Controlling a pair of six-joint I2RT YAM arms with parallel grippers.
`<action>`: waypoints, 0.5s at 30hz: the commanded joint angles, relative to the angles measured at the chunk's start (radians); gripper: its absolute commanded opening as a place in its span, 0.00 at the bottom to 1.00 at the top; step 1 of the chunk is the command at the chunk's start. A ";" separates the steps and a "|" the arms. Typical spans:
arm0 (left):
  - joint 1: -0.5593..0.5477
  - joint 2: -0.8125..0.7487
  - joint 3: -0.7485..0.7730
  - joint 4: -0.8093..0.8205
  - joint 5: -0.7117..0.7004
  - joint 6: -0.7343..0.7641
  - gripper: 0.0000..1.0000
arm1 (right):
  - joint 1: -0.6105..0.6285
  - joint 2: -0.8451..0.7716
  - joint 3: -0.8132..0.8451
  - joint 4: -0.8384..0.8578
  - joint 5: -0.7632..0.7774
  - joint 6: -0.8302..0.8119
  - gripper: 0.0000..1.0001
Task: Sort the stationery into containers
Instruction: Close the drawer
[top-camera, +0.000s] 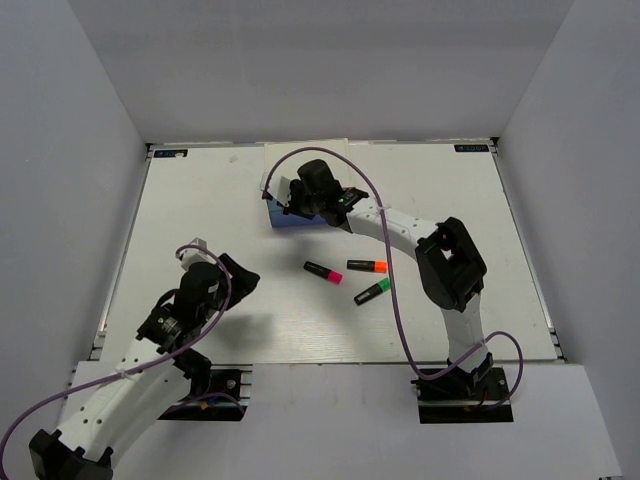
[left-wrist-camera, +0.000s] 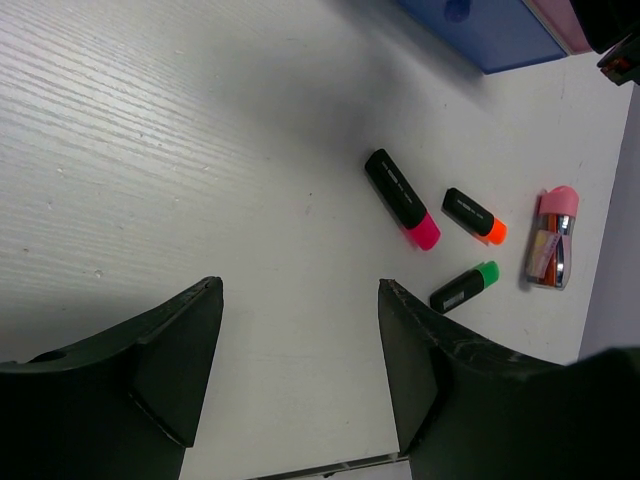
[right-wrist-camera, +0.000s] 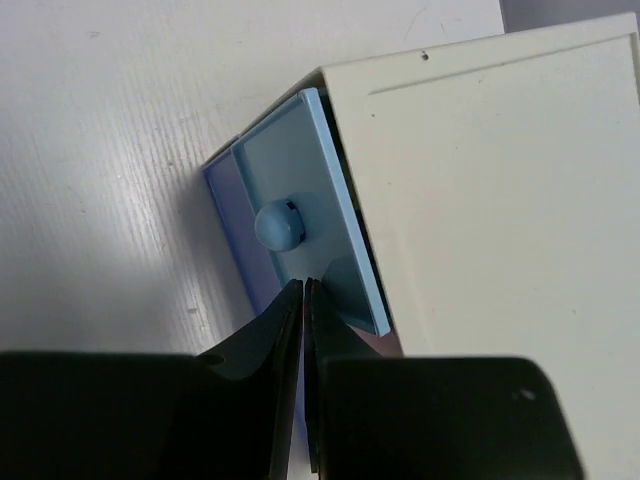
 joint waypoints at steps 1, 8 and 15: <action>-0.004 0.001 -0.006 0.019 0.011 -0.003 0.74 | -0.005 0.007 0.021 0.089 0.065 0.009 0.10; -0.013 0.042 -0.006 0.156 0.080 0.010 0.75 | -0.005 -0.011 -0.011 0.111 0.088 0.024 0.10; -0.013 0.226 0.026 0.397 0.221 0.074 0.70 | -0.003 -0.201 -0.152 0.008 -0.116 0.070 0.10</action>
